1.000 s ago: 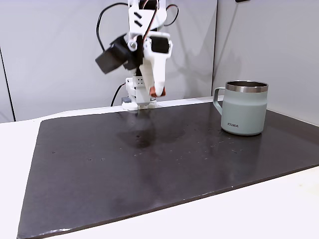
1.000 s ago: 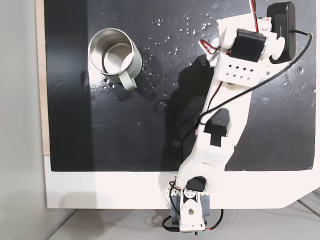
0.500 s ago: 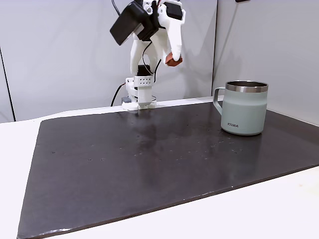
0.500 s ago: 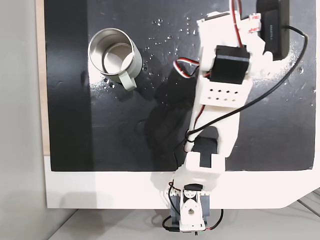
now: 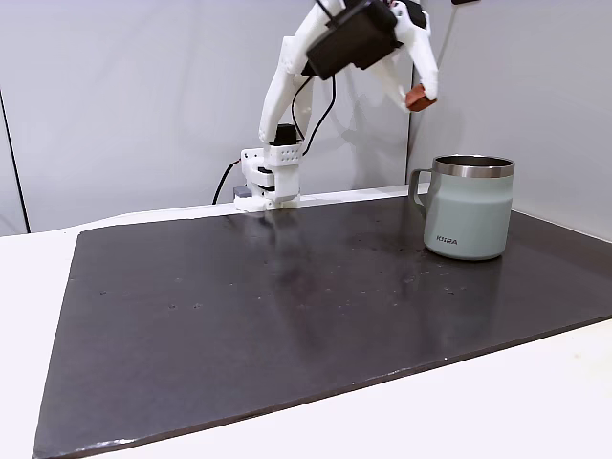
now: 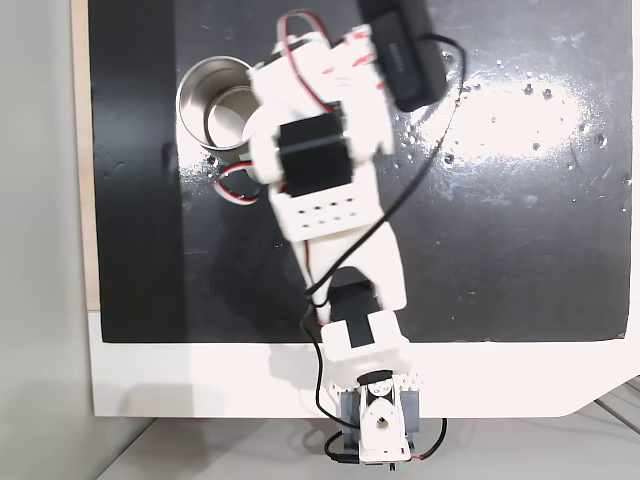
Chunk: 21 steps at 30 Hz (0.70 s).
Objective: Grasp a cube and put it in the cup.
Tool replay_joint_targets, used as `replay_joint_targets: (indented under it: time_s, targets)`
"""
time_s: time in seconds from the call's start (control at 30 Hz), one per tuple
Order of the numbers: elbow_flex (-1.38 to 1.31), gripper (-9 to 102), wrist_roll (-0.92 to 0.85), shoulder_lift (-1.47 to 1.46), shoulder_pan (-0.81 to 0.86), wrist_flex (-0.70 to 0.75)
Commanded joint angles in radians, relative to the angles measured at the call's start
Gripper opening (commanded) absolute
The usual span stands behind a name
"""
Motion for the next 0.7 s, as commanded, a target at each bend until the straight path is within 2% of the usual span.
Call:
replay_joint_targets:
  time_s: [0.0,0.27,0.53,0.6,0.67]
  targets:
    - [-0.043,2,0.023,0.008,-0.075,0.002]
    - [-0.126,2,0.095,-0.137,-0.155,0.000]
    - [-0.227,2,0.095,-0.258,-0.184,-0.006]
    - [-0.229,3,0.095,-0.265,-0.186,-0.006]
    - [-0.229,10,0.095,-0.270,-0.186,-0.006]
